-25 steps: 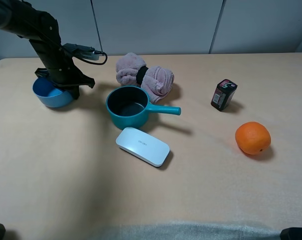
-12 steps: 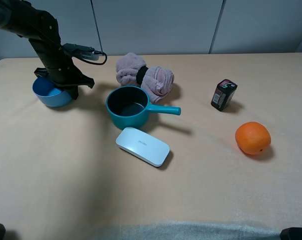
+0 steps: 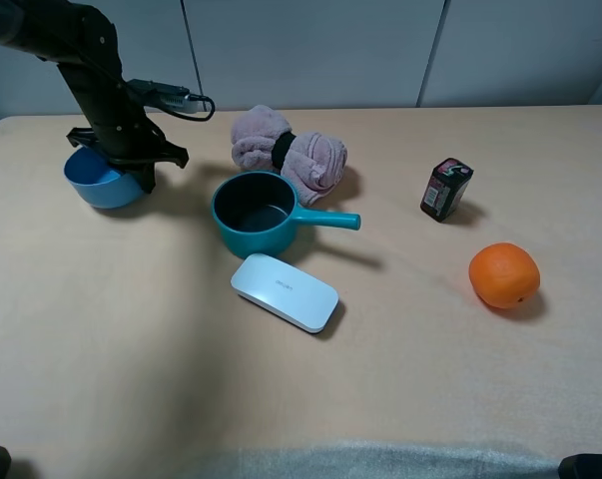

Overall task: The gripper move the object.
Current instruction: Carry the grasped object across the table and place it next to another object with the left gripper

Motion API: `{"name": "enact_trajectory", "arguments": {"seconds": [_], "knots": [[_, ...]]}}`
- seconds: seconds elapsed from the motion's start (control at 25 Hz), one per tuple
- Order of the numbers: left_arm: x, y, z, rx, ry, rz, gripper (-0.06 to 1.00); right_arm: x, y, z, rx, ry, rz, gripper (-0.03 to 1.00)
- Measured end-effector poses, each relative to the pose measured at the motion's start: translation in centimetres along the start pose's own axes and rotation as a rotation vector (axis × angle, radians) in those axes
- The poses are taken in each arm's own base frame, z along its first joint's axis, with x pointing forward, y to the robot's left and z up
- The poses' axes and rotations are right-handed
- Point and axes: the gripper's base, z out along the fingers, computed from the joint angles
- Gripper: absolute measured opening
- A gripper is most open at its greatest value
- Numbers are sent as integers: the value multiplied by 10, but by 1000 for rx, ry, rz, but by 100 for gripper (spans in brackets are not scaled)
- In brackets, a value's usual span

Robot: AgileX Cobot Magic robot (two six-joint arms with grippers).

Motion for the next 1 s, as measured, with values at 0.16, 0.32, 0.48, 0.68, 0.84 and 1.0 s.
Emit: {"name": "enact_trajectory", "arguments": {"seconds": [0.16, 0.32, 0.48, 0.68, 0.84, 1.0], "knots": [[-7, -9, -6, 14, -15, 7, 5, 0, 0, 0, 0, 0, 0, 67], [-8, -18, -8, 23, -3, 21, 5, 0, 0, 0, 0, 0, 0, 67], [-6, -27, -8, 28, 19, 43, 5, 0, 0, 0, 0, 0, 0, 67], [-6, -42, -17, 36, 17, 81, 5, 0, 0, 0, 0, 0, 0, 67], [-11, -50, -38, 39, -25, 130, 5, 0, 0, 0, 0, 0, 0, 67], [-9, -55, -55, 42, -29, 158, 5, 0, 0, 0, 0, 0, 0, 67]]}}
